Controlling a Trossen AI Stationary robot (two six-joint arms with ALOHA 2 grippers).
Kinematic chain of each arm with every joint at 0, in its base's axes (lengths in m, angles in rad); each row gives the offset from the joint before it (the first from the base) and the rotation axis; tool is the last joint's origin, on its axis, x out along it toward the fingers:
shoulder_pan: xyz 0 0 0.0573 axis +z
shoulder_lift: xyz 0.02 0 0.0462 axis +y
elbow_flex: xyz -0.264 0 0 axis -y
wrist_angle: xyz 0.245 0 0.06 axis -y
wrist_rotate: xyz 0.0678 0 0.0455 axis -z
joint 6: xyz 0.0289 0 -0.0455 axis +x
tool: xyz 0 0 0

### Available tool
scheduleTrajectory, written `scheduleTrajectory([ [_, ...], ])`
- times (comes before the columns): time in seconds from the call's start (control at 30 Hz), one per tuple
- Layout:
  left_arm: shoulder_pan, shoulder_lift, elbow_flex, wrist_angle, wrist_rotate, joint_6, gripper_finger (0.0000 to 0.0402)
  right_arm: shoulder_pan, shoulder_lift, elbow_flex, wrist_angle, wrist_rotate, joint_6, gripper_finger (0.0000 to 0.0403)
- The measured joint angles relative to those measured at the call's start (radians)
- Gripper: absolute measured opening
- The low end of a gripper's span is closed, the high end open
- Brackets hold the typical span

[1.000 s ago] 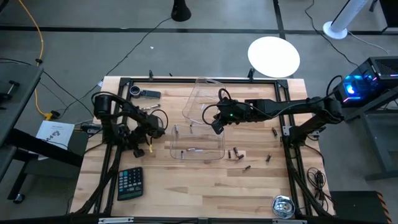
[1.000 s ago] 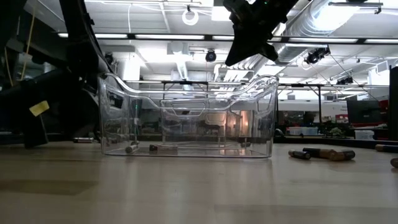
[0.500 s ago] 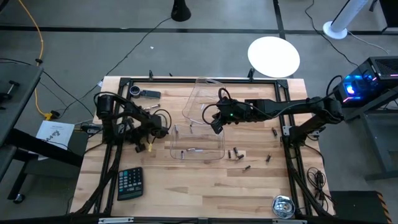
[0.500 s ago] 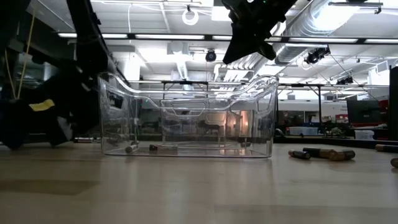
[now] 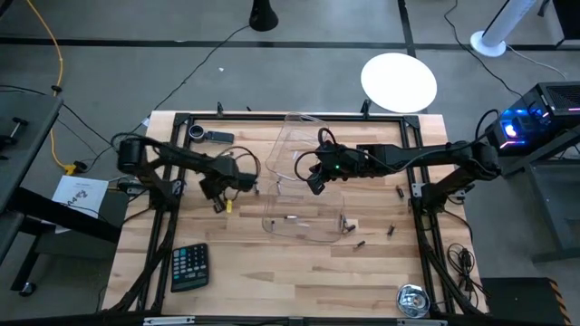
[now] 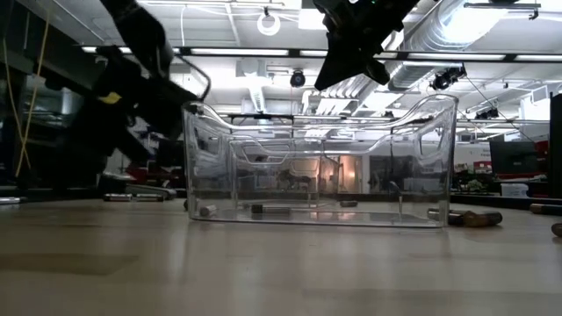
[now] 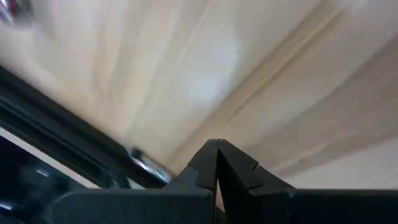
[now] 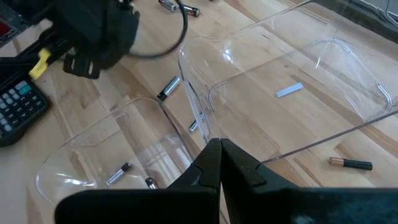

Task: Sort batteries
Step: Put the silver battery into the bottom transparent bin

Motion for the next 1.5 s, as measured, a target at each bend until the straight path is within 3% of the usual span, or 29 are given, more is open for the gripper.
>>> scheduleTrajectory([
  [0.2, 0.083, -0.022, -0.174, 0.011, 0.241, -0.029, 0.0000, -0.002, 0.000, 0.000, 0.000, 0.013, -0.002, 0.0000],
  [0.43, 0.138, 0.044, -0.236, 0.061, 0.268, -0.009, 0.0000, -0.007, 0.000, 0.000, 0.004, 0.052, -0.002, 0.0000],
  [0.67, 0.225, 0.128, -0.178, 0.041, 0.136, 0.013, 0.0000, -0.020, 0.000, 0.000, 0.017, 0.051, -0.002, 0.0000],
  [1.07, 0.391, 0.232, -0.121, 0.000, 0.020, 0.123, 0.0000, -0.019, 0.000, 0.000, 0.016, 0.051, 0.000, 0.0000],
  [1.33, 0.447, 0.253, 0.056, 0.028, -0.310, 0.218, 0.0000, -0.019, 0.000, 0.000, 0.015, 0.051, 0.021, 0.0000],
  [1.4, 0.440, 0.243, 0.114, 0.048, -0.310, 0.232, 0.0000, -0.019, 0.000, 0.000, 0.015, 0.050, 0.025, 0.0000],
  [1.5, 0.407, 0.204, 0.192, 0.077, -0.213, 0.263, 0.0000, -0.014, 0.000, 0.000, 0.014, 0.050, 0.026, 0.0000],
])
